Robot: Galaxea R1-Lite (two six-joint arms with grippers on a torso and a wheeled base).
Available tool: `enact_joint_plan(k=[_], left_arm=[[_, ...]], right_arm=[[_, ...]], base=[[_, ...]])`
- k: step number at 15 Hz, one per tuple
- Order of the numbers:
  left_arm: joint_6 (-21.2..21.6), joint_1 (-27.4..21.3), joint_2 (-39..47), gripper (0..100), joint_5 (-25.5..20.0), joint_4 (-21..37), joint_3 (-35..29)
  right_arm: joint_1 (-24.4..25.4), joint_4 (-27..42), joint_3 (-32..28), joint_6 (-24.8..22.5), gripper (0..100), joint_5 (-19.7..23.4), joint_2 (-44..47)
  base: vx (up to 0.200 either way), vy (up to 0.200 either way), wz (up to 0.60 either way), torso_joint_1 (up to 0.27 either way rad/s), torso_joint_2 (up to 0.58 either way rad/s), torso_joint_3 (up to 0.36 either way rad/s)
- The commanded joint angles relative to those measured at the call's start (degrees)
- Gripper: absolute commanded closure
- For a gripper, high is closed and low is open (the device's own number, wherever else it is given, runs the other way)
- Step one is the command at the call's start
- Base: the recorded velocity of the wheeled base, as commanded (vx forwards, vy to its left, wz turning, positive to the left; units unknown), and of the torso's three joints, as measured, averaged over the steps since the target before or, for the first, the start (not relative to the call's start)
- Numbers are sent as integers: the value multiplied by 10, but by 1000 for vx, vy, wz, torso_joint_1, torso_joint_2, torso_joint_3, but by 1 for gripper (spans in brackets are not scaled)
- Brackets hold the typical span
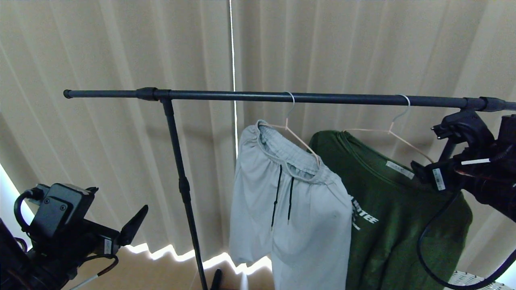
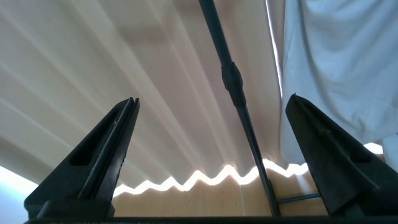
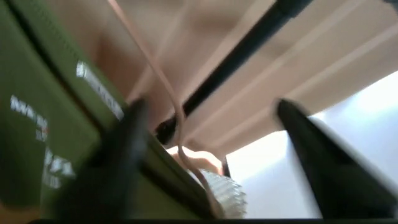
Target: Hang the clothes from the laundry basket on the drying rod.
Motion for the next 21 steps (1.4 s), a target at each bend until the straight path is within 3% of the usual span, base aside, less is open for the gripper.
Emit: enact_joint_plan(k=[1,5,8,11,13,15,17,18,19,20,21], left_arm=[[0,0,0,0,0,0,0],[0,0,-1,0,0,0,1],[-2,23,-36,0,0,-6,1],[-8,30,-77,0,1,-5,1],[-4,82,-125,0,1,-1,1],[-3,136,-184,0,1,29,1],[-6,183,-279,0,0,130,1],[-8,188,-348,0,0,217,1],[-8,188,-386,0,-2,269,1],[-5,187,-487,0,-4,418,-6],[-3,186,-540,0,-4,499,-15]], right_arm=[[4,-61,57,2,0,58,-10],[4,-148,101,4,0,121,-11],[4,-261,174,3,0,135,-33],[6,-359,230,1,0,185,-66],[6,-379,274,1,0,214,-103],[11,-379,310,1,0,215,-151],[14,-374,323,0,0,214,-209],[14,-369,339,0,0,214,-240],[14,-365,350,-1,0,214,-254],[14,-342,375,-2,0,214,-292],[14,-323,382,-2,0,214,-314]], base=[[0,0,0,0,0,0],[0,0,0,0,0,0],[0,0,0,0,0,0],[0,0,0,0,0,0],[0,0,0,0,0,0],[0,0,0,0,0,0],[0,0,0,0,0,0],[0,0,0,0,0,0],[0,0,0,0,0,0],[0,0,0,0,0,0],[0,0,0,0,0,0]])
